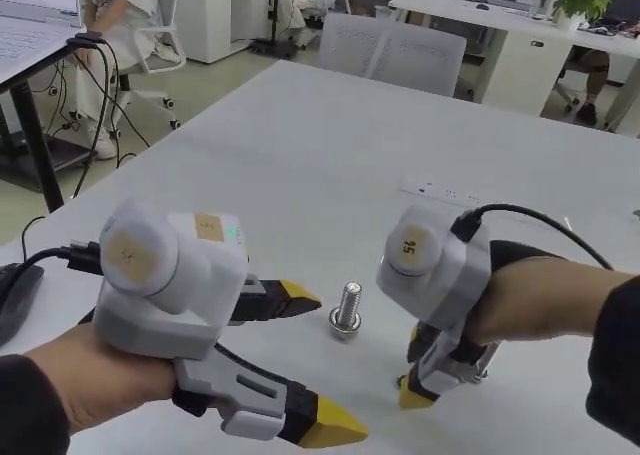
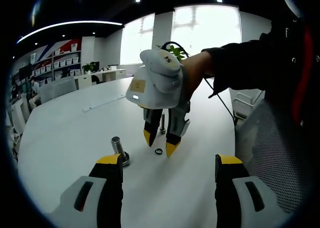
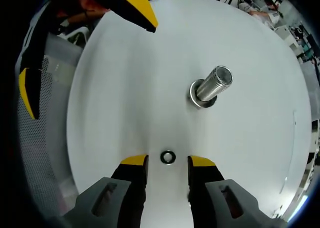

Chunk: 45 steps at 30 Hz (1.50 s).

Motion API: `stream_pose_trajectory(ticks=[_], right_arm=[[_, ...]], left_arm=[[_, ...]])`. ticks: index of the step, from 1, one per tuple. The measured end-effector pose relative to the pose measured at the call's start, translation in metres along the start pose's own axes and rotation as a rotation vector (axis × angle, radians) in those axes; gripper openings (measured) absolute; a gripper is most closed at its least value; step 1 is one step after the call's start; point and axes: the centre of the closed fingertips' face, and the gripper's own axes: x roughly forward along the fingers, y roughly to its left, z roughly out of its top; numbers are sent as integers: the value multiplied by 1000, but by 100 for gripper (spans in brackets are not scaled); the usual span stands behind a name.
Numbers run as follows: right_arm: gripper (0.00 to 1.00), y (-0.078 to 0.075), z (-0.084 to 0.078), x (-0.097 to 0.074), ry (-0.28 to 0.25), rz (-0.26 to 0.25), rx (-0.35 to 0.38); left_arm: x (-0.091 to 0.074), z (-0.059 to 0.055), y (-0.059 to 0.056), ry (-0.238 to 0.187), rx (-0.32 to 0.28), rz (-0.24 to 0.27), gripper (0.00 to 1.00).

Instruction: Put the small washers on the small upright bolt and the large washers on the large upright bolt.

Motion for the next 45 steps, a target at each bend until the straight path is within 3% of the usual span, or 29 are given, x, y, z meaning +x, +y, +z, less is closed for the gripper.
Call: stream_pose_trajectory(ticks=[13, 31, 45], right_arm=[[32, 1, 0, 1, -5, 10, 14], [17, 3, -1, 0, -2, 6, -24], [15, 1, 0, 1, -7, 4, -22]], left_arm=[[0, -1, -1, 3, -2, -1, 75], [0, 0, 0, 0, -3, -2, 75], [0, 0, 1, -1, -5, 2, 75]])
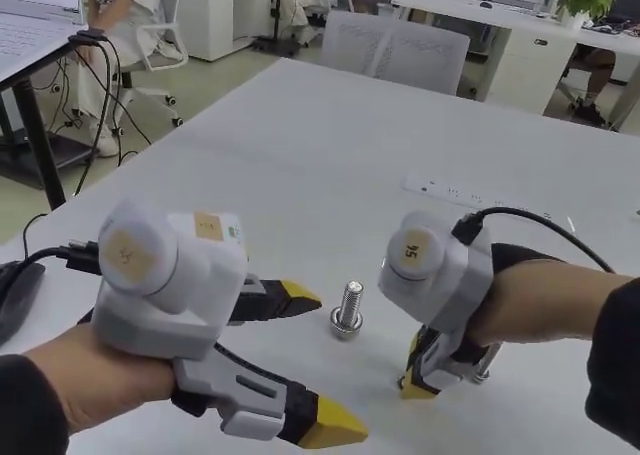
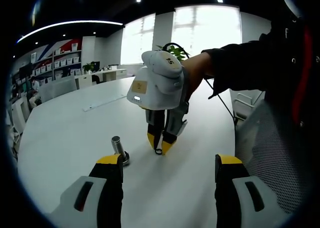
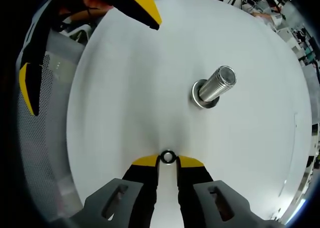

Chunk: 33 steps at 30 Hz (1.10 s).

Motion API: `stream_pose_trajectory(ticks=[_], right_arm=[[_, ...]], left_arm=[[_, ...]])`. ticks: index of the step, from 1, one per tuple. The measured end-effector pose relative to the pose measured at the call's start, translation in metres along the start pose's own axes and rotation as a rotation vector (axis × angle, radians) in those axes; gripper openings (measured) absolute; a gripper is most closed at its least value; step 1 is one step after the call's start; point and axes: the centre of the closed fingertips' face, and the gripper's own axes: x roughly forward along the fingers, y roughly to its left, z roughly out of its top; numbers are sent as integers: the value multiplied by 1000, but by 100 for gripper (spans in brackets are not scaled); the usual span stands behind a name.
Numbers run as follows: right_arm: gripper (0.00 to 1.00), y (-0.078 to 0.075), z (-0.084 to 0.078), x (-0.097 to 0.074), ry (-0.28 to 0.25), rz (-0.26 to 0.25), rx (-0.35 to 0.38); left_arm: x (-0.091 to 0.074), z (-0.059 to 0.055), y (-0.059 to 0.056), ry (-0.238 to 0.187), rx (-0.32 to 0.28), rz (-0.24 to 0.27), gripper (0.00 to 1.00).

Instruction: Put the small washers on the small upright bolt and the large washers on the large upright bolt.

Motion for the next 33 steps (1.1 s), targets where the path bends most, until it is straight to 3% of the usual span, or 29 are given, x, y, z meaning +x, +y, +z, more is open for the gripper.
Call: stream_pose_trajectory(ticks=[33], right_arm=[[14, 0, 1, -1, -12, -3, -18]], left_arm=[[0, 0, -2, 3, -3, 1, 75]])
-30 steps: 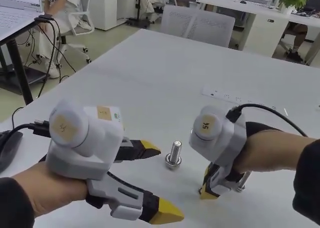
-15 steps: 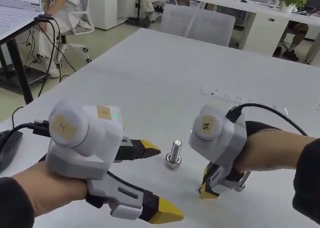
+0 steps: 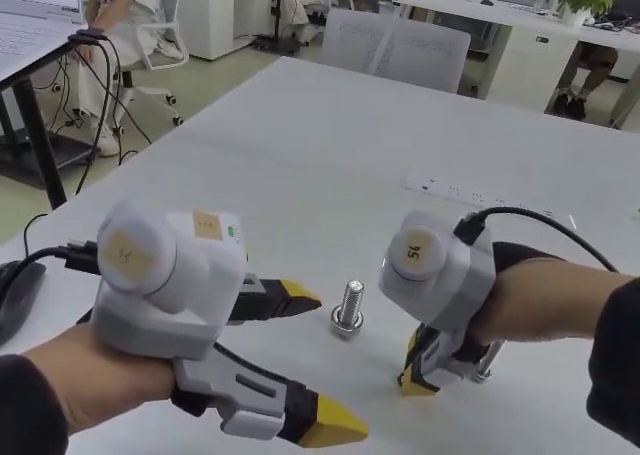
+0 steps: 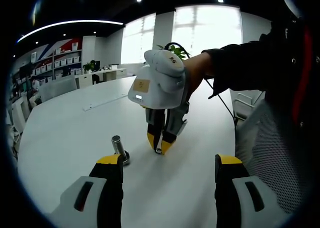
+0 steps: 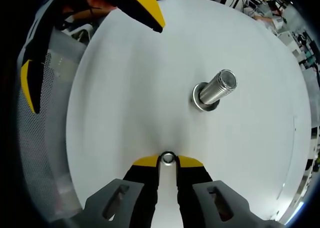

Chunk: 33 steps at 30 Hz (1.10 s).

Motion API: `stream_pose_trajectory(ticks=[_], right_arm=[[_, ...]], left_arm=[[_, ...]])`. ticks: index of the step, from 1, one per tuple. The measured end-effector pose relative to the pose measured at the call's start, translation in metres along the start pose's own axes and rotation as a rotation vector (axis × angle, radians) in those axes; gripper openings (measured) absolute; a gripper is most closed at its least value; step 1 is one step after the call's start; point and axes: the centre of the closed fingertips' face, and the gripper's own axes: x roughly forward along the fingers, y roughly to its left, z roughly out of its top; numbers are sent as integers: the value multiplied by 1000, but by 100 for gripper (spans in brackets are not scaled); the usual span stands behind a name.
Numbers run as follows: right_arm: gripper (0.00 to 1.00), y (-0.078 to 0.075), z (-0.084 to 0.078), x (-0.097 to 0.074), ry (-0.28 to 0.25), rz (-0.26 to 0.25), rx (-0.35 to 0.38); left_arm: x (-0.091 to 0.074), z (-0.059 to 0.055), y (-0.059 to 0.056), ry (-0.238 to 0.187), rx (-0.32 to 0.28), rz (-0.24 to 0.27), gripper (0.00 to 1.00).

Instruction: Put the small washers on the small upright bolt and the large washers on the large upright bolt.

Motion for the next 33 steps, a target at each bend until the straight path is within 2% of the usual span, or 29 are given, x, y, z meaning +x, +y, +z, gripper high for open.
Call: stream_pose_trajectory(ticks=[14, 20, 33], right_arm=[[13, 2, -9, -5, 18, -6, 0], [13, 8, -14, -12, 12, 5, 10], [13, 22, -39, -26, 4, -3, 49]], left_arm=[[1, -1, -1, 7, 3, -7, 75], [1, -1, -1, 7, 4, -8, 75], [2, -1, 0, 7, 7, -14, 74]])
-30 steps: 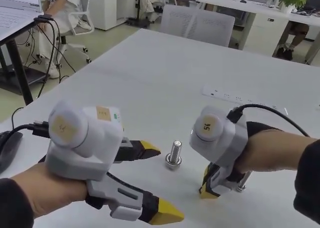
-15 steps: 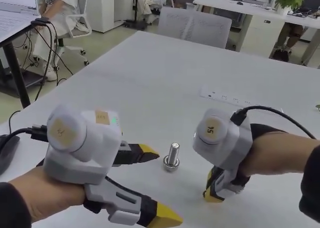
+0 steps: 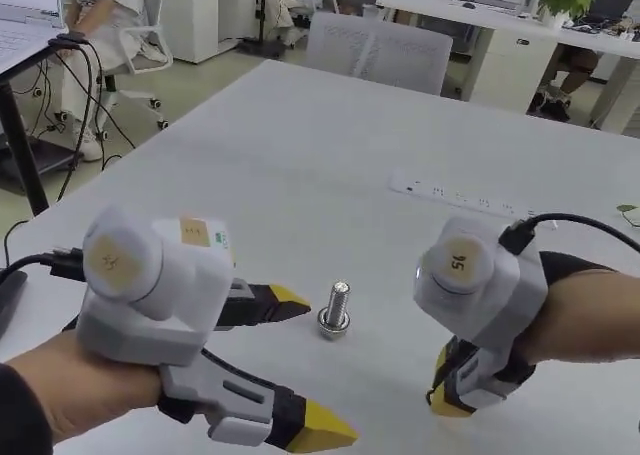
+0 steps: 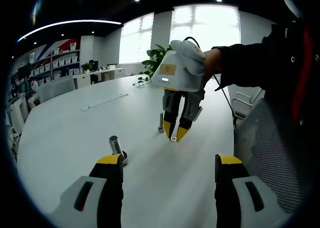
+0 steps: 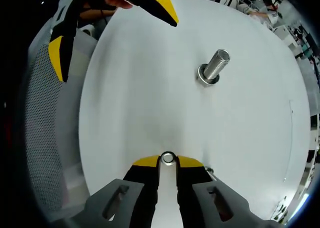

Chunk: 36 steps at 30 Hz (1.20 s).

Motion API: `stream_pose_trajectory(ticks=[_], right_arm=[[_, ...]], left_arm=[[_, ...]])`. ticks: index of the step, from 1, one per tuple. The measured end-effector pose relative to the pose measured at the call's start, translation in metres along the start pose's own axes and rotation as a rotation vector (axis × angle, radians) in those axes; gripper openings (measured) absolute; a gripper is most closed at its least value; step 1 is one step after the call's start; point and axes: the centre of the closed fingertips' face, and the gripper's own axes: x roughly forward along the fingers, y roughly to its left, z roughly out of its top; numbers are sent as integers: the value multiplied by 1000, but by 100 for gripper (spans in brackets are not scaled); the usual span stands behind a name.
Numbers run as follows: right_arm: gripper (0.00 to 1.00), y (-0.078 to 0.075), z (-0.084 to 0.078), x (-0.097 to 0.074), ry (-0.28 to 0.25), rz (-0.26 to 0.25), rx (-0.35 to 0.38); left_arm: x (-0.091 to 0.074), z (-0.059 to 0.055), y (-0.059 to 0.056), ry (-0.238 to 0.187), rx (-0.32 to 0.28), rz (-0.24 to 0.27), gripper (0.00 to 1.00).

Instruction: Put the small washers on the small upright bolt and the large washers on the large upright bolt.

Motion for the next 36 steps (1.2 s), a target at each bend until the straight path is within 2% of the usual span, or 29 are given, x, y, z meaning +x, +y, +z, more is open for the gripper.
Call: stream_pose_trajectory(ticks=[13, 24, 31, 36], right_arm=[[13, 6, -31, -15, -7, -13, 61], [13, -5, -58, -31, -2, -43, 123], [13, -14, -63, -44, -2, -67, 133], [13, -20, -58, -54, -3, -84, 112]], left_arm=[[0, -1, -1, 5, 0, -1, 75], [1, -3, -3, 14, 1, -3, 75], [2, -3, -4, 18, 0, -5, 75], [2, -3, -4, 19, -1, -4, 74]])
